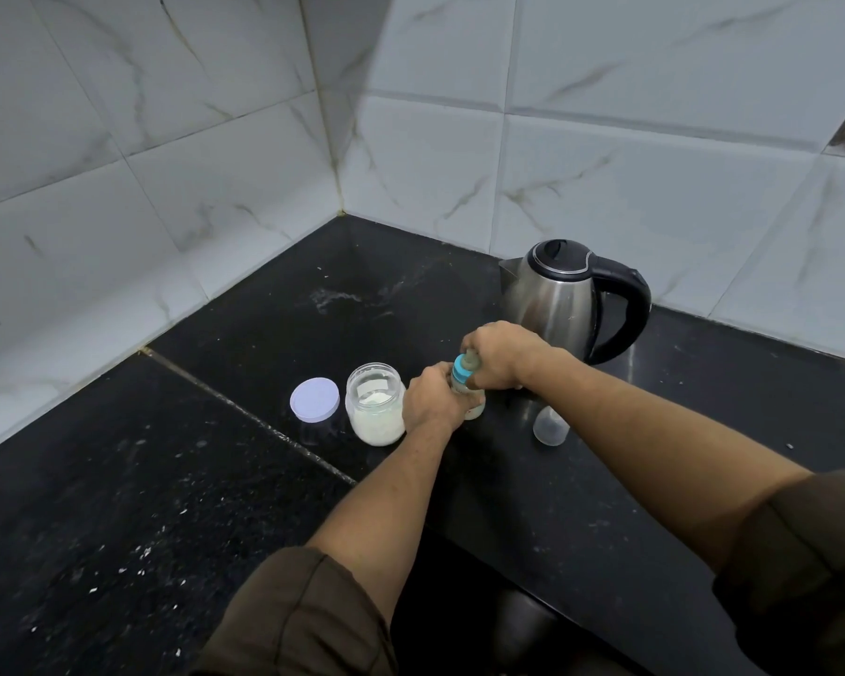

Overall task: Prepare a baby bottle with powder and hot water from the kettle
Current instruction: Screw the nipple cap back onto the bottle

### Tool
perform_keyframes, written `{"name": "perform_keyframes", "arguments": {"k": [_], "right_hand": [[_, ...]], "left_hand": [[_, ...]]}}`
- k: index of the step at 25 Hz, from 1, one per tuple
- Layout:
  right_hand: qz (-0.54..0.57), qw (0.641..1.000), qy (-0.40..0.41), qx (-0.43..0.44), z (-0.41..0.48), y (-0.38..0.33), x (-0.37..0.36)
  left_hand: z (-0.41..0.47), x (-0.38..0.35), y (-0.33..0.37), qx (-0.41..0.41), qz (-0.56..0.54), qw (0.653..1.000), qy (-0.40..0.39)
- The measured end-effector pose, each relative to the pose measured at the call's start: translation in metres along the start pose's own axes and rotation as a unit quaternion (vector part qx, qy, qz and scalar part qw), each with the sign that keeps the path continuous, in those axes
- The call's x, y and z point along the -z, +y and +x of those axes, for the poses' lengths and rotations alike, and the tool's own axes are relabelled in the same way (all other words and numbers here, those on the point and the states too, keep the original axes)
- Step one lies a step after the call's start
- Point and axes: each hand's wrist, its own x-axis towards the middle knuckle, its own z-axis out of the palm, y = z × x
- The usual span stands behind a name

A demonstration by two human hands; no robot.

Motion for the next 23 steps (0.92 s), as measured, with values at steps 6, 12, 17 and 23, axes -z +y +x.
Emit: {"name": "perform_keyframes", "arguments": {"k": [6, 12, 17, 23], "right_hand": [[0.002, 0.998, 0.049, -0.050, -0.002, -0.005, -0.003], [0.068, 0.987, 0.095, -0.110, -0.009, -0.014, -0.017], [0.113, 0.973, 0.123, -0.161, -0.010, -0.022, -0.027], [0.088, 0.993, 0.037, -0.077, -0.004, -0.003, -0.010]], "left_hand": [[0.000, 0.000, 0.001, -0.012, 0.006, 1.000, 0.003], [-0.002, -0.004, 0.000, -0.021, 0.028, 0.999, 0.025], [-0.004, -0.003, 0.002, -0.030, 0.038, 0.998, 0.028], [-0.001, -0.001, 0.003, -0.015, 0.019, 1.000, 0.017]]}}
